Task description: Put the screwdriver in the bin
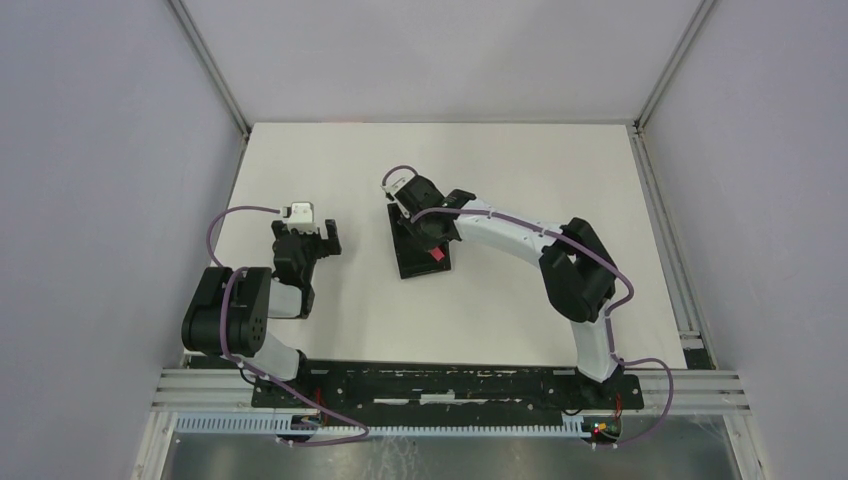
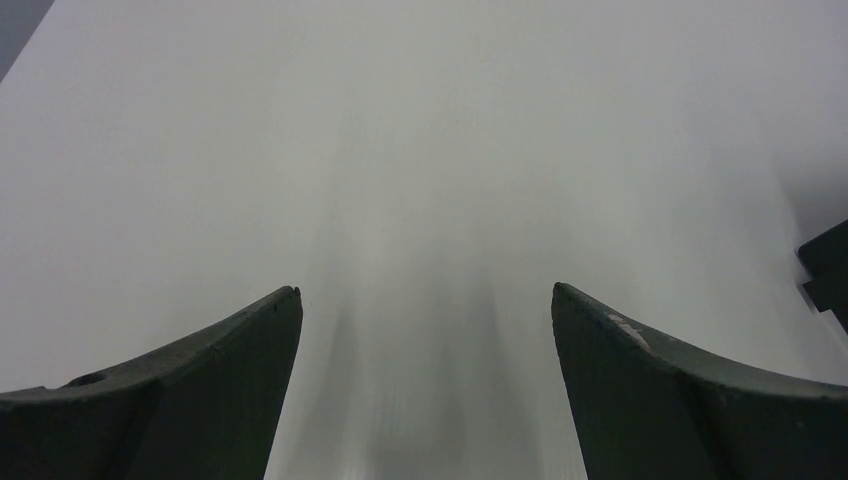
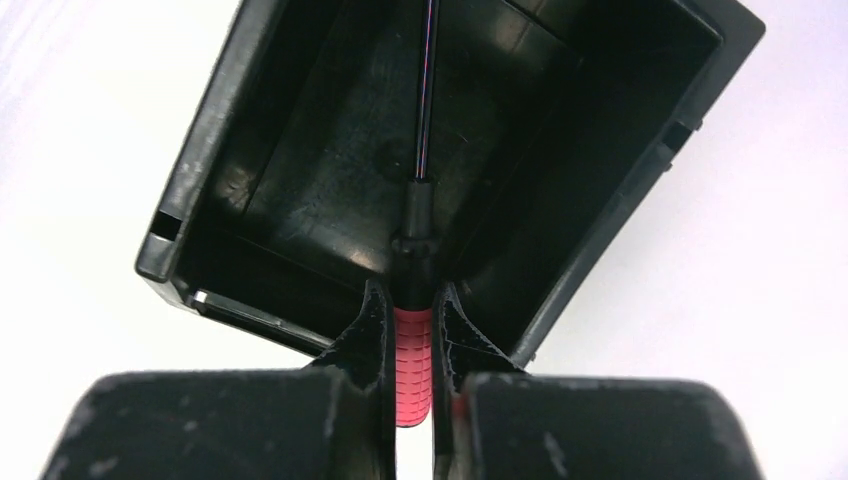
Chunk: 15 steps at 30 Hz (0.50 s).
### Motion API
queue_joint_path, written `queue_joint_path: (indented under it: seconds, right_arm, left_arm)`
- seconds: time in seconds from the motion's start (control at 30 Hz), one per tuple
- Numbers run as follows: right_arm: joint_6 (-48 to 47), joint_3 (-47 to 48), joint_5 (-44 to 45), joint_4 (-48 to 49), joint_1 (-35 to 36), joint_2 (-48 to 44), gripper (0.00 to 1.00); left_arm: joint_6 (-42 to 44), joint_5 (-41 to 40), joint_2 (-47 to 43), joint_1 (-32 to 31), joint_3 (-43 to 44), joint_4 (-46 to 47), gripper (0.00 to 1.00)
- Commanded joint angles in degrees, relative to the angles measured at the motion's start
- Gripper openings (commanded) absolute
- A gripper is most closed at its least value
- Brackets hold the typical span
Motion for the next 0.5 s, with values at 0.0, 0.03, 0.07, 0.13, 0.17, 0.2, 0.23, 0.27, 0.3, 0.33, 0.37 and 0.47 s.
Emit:
queue_joint_path:
  seconds: [0.0,0.03,0.07,0.13,0.17,0.2,0.23,0.27,0.3,0.33,0.37,0.47]
  right_arm:
    - [-0.6,0.6,1.0,4.2,0.9,0.4,0.17]
    - [-0.4,0.6,0.5,4.6,1.0,0.5,0.26]
    - [0.0,0.6,0.1,5.1,1.0,0.4,0.37]
    - [0.9,1.1,0.2,5.7,1.1,0.0,0.44]
    - [1.3,1.5,0.7,5.8,1.1,-0.3,0.47]
    - [1.4,1.9,1.1,5.9,1.2,-0.7,0.49]
    - [1.6,2.2,1.3,6.1,1.2,-1.2,0.5]
    - [1.8,2.6,1.6,6.4,1.3,-1.9,0.52]
    - [2.0,3.0,1.8,6.6,1.3,-2.9,0.53]
    - [2.0,3.1,2.0,6.8,1.3,-3.9,0.54]
    - [1.9,3.1,2.2,6.9,1.2,-5.3,0.56]
    - [1.4,1.3,3.6,8.6,1.2,-10.4,0.79]
  left_arm:
    - [-2.0,-0.4,-1.0,0.0,0.2,3.1,1.0]
    - [-2.0,-0.4,-1.0,0.0,0.2,3.1,1.0]
    - [-2.0,-0.4,-1.0,0.0,0.2,3.1,1.0]
    - [-2.0,-0.4,-1.0,0.0,0.2,3.1,1.0]
    - [-2.0,-0.4,-1.0,0.0,0.2,3.1,1.0]
    - [-2.0,-0.4,-1.0,0.0,0.2,3.1,1.0]
    - [-2.0,-0.4,-1.0,0.0,0.2,3.2,1.0]
    - [-2.0,-0.4,-1.0,0.0,0.2,3.1,1.0]
    - [-2.0,-0.4,-1.0,0.0,0.2,3.1,1.0]
    - [-2.0,-0.4,-1.0,0.0,0.2,3.1,1.0]
    - [-2.0,-0.4,-1.0,0.0,0.2,3.1,1.0]
    - [-2.0,-0.4,-1.0,0.0,0.2,3.1,1.0]
